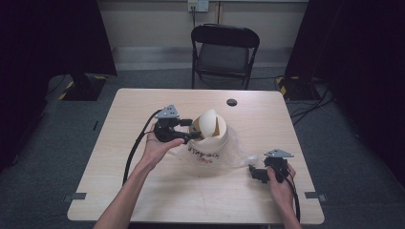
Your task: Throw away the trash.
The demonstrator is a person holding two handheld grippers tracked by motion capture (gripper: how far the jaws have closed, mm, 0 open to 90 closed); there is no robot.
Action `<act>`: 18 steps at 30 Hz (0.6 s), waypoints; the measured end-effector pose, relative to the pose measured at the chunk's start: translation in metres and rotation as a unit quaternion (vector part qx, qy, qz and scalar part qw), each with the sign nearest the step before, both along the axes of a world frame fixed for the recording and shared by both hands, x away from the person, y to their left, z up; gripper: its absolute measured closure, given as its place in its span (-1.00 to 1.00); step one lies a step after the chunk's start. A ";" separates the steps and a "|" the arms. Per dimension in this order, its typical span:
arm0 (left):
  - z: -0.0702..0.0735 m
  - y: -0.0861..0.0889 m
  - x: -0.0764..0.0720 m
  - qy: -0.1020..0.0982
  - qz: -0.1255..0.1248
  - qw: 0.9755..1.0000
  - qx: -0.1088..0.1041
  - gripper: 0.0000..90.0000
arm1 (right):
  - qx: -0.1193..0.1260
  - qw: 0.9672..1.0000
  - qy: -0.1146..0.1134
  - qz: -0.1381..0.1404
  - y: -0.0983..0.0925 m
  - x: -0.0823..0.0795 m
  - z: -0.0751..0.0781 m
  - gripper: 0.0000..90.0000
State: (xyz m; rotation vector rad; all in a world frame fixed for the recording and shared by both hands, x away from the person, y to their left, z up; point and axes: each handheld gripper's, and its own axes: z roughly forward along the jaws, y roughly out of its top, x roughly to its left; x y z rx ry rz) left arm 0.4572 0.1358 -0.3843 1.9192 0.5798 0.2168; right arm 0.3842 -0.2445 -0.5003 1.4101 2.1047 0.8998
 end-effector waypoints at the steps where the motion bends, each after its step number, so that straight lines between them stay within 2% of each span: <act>1: 0.000 0.000 0.001 0.004 0.003 1.000 -0.003 -0.29 | 0.000 1.000 0.000 0.000 0.000 0.000 0.000 -0.80; 2: -0.001 0.002 0.002 0.010 0.009 1.000 -0.005 -0.41 | 0.000 1.000 0.000 0.000 0.000 0.000 0.000 -0.80; 4: -0.001 0.003 0.003 0.011 0.012 1.000 -0.003 -0.45 | 0.000 1.000 0.000 0.000 0.000 0.000 0.000 -0.80; 5: 0.000 0.003 0.002 0.006 0.011 1.000 0.005 -0.53 | 0.000 1.000 0.000 0.000 0.000 0.000 0.000 -0.80; 10: 0.000 0.005 0.001 0.008 0.013 1.000 0.007 -0.60 | 0.000 1.000 0.000 0.000 0.000 0.000 0.000 -0.80; 15: 0.003 0.014 0.000 0.006 0.030 0.999 -0.009 -0.64 | 0.000 1.000 0.000 0.000 0.000 0.000 0.000 -0.80; 17: 0.003 0.025 0.000 0.013 0.044 0.999 -0.024 -0.64 | 0.000 1.000 0.000 0.000 0.000 0.000 0.000 -0.80; 18: 0.003 0.025 0.000 0.013 0.044 0.999 -0.024 -0.64 | 0.000 1.000 0.000 0.000 0.000 0.000 0.000 -0.80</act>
